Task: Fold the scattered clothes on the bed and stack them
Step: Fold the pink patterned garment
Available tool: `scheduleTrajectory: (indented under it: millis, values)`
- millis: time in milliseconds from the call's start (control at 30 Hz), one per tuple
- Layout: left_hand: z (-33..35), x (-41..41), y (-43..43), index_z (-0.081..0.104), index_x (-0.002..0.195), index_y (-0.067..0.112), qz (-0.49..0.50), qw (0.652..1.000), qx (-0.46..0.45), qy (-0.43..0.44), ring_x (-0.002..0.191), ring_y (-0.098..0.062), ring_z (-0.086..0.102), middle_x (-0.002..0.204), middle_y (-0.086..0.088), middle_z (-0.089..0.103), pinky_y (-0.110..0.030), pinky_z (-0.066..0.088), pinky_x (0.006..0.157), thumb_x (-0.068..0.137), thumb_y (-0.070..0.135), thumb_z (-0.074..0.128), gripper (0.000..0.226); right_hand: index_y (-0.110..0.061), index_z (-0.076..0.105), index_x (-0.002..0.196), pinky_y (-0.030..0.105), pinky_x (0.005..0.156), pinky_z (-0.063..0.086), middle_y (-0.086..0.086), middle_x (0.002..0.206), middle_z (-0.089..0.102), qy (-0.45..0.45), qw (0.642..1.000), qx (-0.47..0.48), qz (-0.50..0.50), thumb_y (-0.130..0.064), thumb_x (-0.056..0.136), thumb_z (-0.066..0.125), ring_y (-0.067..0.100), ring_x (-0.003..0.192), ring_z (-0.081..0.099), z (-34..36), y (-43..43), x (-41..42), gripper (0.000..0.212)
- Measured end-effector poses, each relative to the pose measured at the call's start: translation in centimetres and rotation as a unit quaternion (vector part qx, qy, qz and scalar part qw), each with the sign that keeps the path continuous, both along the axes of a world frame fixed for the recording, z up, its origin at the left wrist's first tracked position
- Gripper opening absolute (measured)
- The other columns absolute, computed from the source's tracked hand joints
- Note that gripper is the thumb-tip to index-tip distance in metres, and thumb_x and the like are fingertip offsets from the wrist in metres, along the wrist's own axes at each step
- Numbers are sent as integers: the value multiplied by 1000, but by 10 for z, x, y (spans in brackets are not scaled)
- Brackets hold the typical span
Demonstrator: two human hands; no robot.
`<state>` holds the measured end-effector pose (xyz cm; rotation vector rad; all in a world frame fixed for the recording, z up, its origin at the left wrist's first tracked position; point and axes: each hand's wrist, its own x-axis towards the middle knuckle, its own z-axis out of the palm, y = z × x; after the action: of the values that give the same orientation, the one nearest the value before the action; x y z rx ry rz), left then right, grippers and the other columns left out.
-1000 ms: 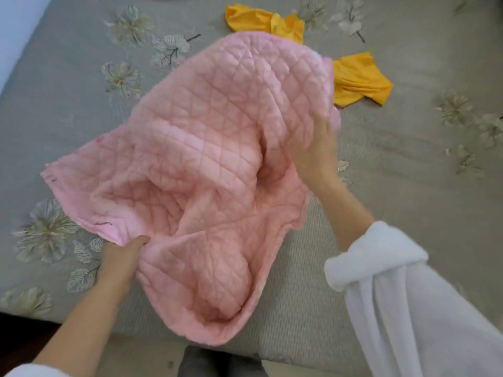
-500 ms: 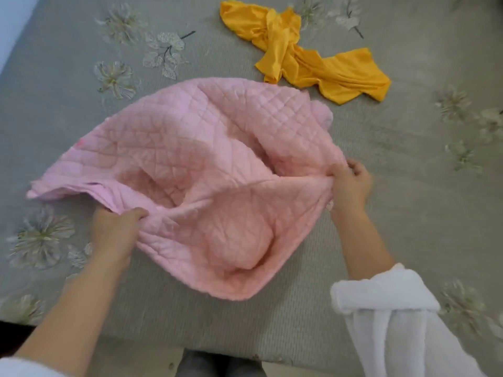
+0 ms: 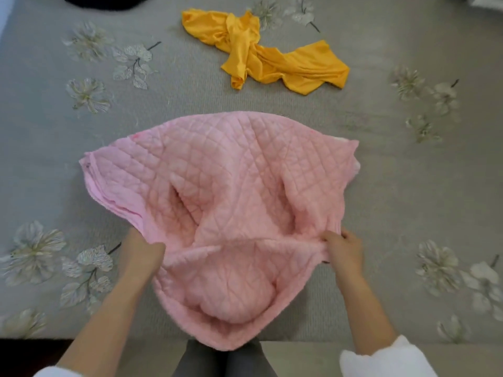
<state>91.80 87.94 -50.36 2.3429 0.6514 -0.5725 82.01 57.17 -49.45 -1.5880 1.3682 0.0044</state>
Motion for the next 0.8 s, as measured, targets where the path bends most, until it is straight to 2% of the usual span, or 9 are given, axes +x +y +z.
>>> scheduleTrajectory:
  millis: [100, 167, 267, 367, 467, 500, 567, 667, 800]
  values:
    - [23, 24, -27, 49, 122, -4, -104, 982, 86, -129, 99, -47, 52, 113, -30, 50, -47, 41, 80, 76, -4, 55, 47, -19, 69, 112, 22, 60, 43, -3, 76, 61, -77, 977, -132, 148, -10, 82, 56, 10, 63, 52, 21, 22, 30, 35]
    - [35, 29, -54, 40, 140, 9, -244, 943, 142, -174, 93, -46, 55, 122, -25, 43, -47, 44, 74, 80, 2, 54, 62, -19, 65, 120, 28, 70, 45, -1, 84, 66, -68, 929, -197, 306, -12, 85, 56, 19, 77, 60, 30, 39, 51, 36]
    - [29, 27, -86, 21, 149, 35, -438, 870, 199, -104, 96, -36, 58, 129, -15, 33, -39, 47, 71, 87, 17, 54, 72, -20, 65, 112, 37, 81, 49, 8, 104, 69, 2, 843, -194, 501, -17, 83, 54, 30, 100, 61, 18, 60, 73, 31]
    - [-9, 23, -94, 26, 146, 32, -496, 862, 94, 33, 108, -34, 52, 123, -11, 31, -38, 45, 84, 82, 29, 57, 72, -26, 60, 122, 41, 90, 49, 5, 111, 67, 79, 835, -25, 544, -24, 87, 53, 28, 105, 60, -18, 66, 78, 36]
    - [-36, 27, -83, 40, 143, 28, -430, 890, -75, 133, 118, -27, 46, 127, -6, 38, -34, 39, 100, 79, 44, 55, 68, -17, 59, 127, 26, 80, 50, -2, 86, 62, 66, 884, 129, 444, -24, 92, 55, 13, 79, 58, -40, 59, 73, 35]
    - [-41, 30, -79, 45, 140, 26, -383, 912, -106, 104, 116, -25, 48, 128, -4, 41, -32, 39, 100, 82, 43, 57, 62, -15, 59, 127, 19, 72, 48, -3, 81, 61, 44, 909, 152, 385, -19, 93, 55, 9, 71, 57, -46, 53, 73, 34]
    - [-48, 40, -73, 56, 131, 20, -274, 955, -105, -50, 114, -26, 50, 125, -7, 48, -30, 38, 97, 84, 33, 57, 49, -13, 64, 119, 16, 63, 47, -4, 77, 63, 11, 951, 136, 278, -12, 91, 55, 6, 63, 58, -55, 37, 74, 29]
    - [-57, 66, -57, 53, 129, 8, -74, 978, -50, -189, 120, -32, 42, 128, -19, 44, -33, 30, 101, 82, 19, 59, 49, -17, 65, 105, 30, 76, 51, -2, 84, 65, 11, 981, 29, 191, -15, 88, 61, 18, 80, 63, -68, 11, 80, 17]
    - [-90, 102, -27, 19, 150, 13, 154, 976, -148, -47, 137, -27, 33, 152, -12, 29, -44, 30, 110, 80, 43, 65, 89, -16, 48, 132, 34, 95, 42, 3, 123, 53, 17, 983, -74, 166, -28, 84, 68, 21, 113, 53, -86, -9, 94, 53]
